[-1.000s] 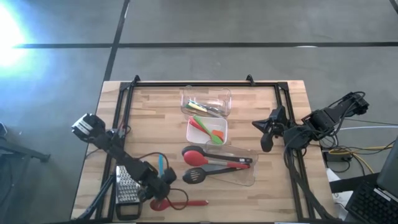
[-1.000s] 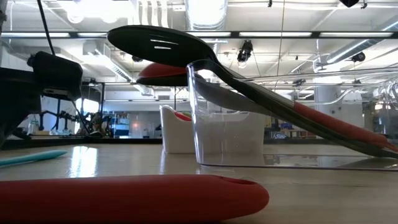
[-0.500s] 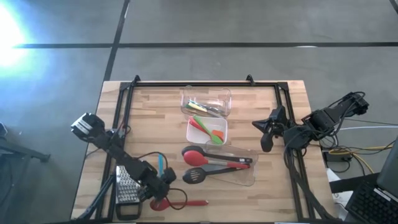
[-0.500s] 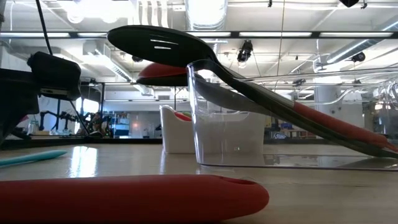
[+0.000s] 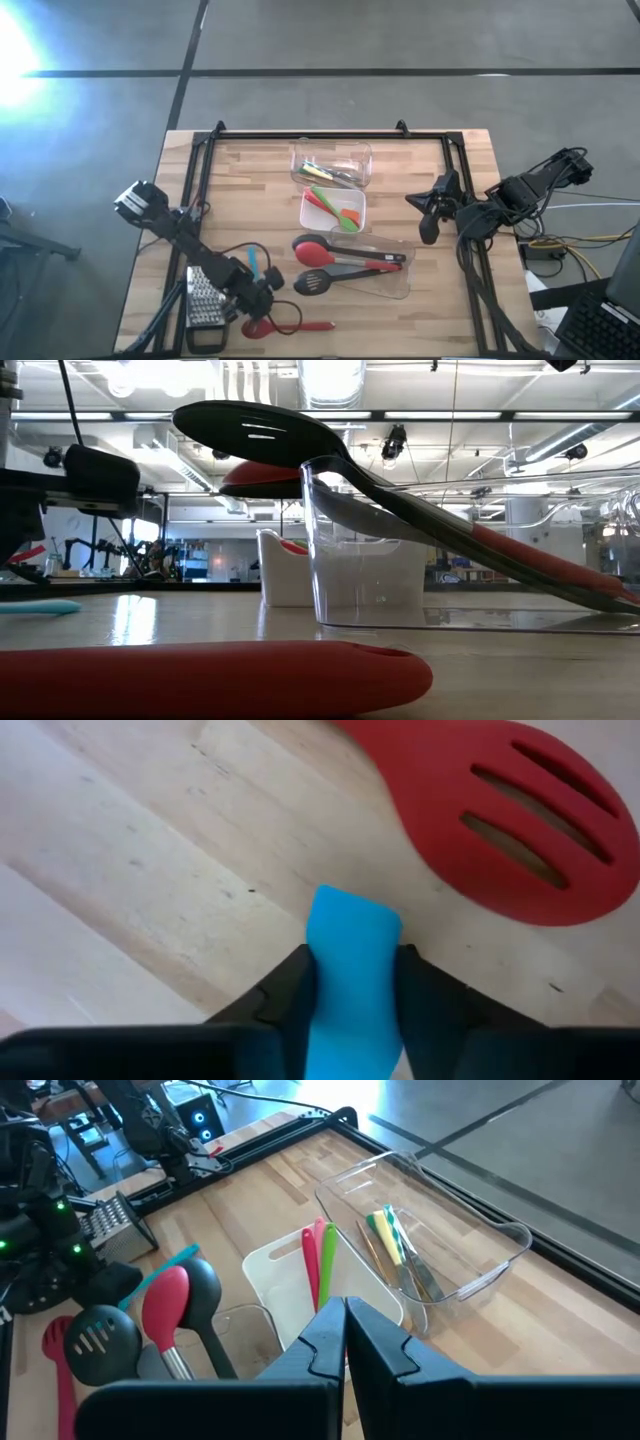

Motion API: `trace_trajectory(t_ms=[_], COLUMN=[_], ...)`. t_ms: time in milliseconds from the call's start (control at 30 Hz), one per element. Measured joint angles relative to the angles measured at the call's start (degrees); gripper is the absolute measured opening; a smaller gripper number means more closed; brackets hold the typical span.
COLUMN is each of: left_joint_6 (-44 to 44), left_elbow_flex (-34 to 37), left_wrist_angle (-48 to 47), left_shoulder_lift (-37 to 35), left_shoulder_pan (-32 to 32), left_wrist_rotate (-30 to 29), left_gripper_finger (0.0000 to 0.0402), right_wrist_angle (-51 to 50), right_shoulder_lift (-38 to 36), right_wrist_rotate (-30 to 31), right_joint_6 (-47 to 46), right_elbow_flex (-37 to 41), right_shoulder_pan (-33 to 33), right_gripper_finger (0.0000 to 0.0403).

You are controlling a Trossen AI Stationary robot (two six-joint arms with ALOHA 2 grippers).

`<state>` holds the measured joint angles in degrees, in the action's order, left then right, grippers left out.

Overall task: Pick & Place Kitchen Items
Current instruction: Put the blue spatula into the white bin

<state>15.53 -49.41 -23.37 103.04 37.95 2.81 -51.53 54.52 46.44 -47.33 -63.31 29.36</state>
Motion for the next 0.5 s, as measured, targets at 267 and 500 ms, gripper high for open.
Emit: trace_trajectory(t_ms=[267,500], left_joint_6=[-0.2,-1.9], left_elbow_flex=[0.0,-0.4], left_wrist_angle=[0.4,0.1], left_shoulder_lift=[0.0,-0.2], left_shoulder_pan=[-0.7,-0.8], left_wrist_rotate=[-0.7,-0.4], left_gripper_finger=[0.0077,0.0077], right_wrist_angle=[0.0,0.0], right_shoulder_lift=[0.0,0.0], right_wrist_rotate=[0.0,0.0], right_joint_6=[0.0,0.0], right_elbow_flex=[0.0,0.0], right_shoulder_pan=[0.0,0.0], right_gripper_finger=[0.0008,0.0008])
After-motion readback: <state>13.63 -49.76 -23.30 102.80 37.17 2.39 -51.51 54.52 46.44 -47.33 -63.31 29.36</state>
